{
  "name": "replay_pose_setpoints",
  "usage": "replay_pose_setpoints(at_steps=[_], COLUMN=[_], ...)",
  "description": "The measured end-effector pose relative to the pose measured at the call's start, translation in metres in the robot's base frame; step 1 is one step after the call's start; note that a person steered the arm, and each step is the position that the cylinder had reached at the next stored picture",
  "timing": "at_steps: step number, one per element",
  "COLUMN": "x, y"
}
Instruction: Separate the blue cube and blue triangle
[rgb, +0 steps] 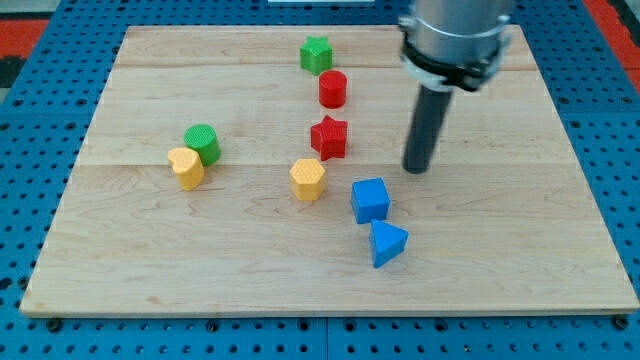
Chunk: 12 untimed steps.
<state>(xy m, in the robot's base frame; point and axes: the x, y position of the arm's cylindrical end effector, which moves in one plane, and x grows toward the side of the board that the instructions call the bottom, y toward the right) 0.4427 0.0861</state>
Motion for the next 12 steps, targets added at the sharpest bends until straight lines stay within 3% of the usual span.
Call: replay_pose_setpoints(at_steps=[2,3,4,5,6,7,9,12], x=[0.05,0.053,0.053,0.075,0.151,0.175,0.167,0.11], y=[-0.029,-0.029,-0.014,0.067,0.09,0.063,-0.063,-0.056])
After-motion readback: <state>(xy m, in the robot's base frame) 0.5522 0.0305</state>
